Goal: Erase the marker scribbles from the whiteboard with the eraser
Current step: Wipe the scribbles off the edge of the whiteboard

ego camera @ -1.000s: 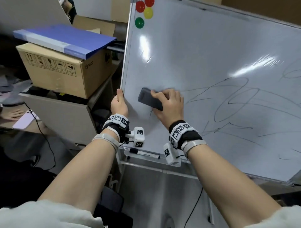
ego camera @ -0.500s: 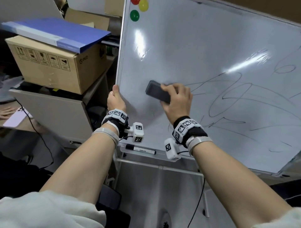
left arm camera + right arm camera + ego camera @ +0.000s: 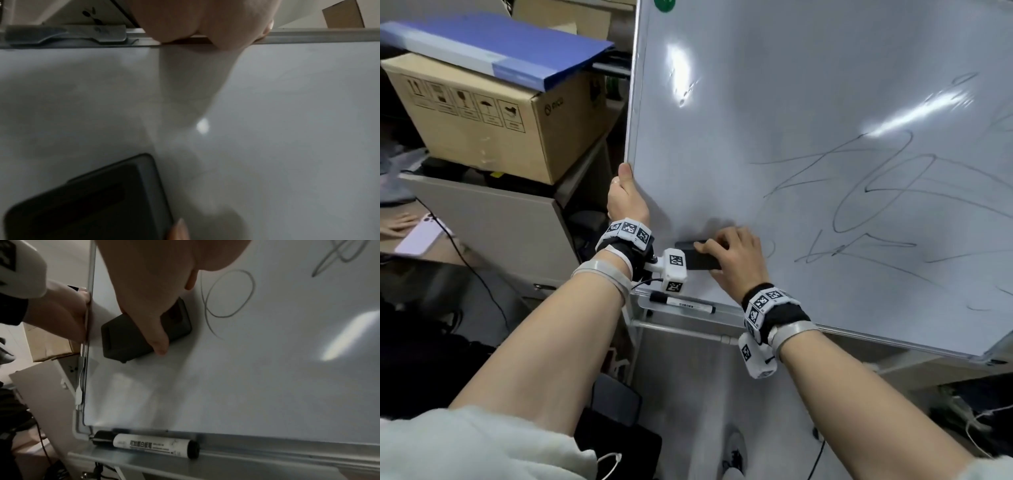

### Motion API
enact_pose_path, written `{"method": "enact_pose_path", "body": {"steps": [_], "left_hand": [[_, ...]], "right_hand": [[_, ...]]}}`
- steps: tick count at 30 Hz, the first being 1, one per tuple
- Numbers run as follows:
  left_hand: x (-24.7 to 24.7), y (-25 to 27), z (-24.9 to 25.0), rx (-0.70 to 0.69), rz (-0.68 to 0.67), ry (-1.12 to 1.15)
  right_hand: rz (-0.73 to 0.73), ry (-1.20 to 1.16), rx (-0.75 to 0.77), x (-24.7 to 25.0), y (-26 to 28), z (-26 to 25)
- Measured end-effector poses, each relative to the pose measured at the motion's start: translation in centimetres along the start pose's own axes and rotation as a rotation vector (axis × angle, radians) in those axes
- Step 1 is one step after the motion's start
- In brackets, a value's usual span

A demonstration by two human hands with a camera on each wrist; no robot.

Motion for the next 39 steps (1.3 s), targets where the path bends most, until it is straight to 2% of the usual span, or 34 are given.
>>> {"method": "enact_pose_path", "body": {"steps": [3, 5, 9, 10, 12, 15, 20, 23, 26, 29, 33, 35, 37, 39], "left_hand": [[-0.2, 0.3, 0.3, -0.029, 0.027, -0.032], [-0.3, 0.9, 0.4, -0.007, 0.048, -0.060], [0.8, 2.7, 0.6, 0.056, 0.215, -0.126], [1.1, 3.4, 1.3, 0.036, 0.270, -0.132], [0.7, 5.0, 3.6, -0.093, 0.322, -0.150], [-2.2, 7.0, 6.6, -0.273, 0.197, -0.252], [-5.3, 9.1, 4.7, -0.238, 0.035, -0.330], [-5.6, 9.8, 2.1, -0.184, -0.003, -0.320], [-5.5, 10.1, 0.7, -0.155, -0.010, -0.313], [-5.6, 10.2, 0.3, -0.160, -0.013, -0.300], [-5.8, 10.2, 0.2, -0.164, -0.012, -0.275], [-5.8, 10.0, -0.1, -0.169, -0.010, -0.271], [-5.8, 9.6, -0.7, -0.174, -0.004, -0.276], [-5.7, 9.3, -1.4, -0.183, 0.005, -0.290]], "right_hand": [[-0.003, 0.006, -0.050, 1.1, 0.6, 0.9], [0.049, 0.003, -0.133, 3.6, 0.2, 2.6], [0.199, 0.027, -0.280, 10.0, -2.4, 6.9], [0.242, 0.043, -0.317, 11.6, -3.1, 8.0], [0.326, 0.049, -0.396, 14.5, -4.0, 10.4], [0.402, 0.044, -0.435, 17.0, -4.4, 12.6], [0.365, 0.028, -0.378, 15.9, -4.4, 12.3], [0.216, 0.034, -0.203, 12.1, -3.6, 10.3], [0.149, 0.046, -0.093, 8.8, -1.6, 9.2], [0.178, 0.052, -0.110, 9.5, -1.5, 10.0], [0.319, 0.041, -0.270, 14.3, -4.4, 13.1], [0.368, 0.022, -0.302, 15.3, -5.2, 13.9], [0.385, 0.005, -0.273, 14.4, -4.9, 13.4], [0.341, -0.011, -0.185, 11.8, -3.7, 12.0]]}}
Point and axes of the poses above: each hand's wrist, its own y-axis away from the middle knuckle, its own x-axis out of the back of the hand, z = x × y, the point moved 10 cm from there along -y, towards the middle knuckle, and after that the axes turned 5 degrees about y, right-handed, at the moved point
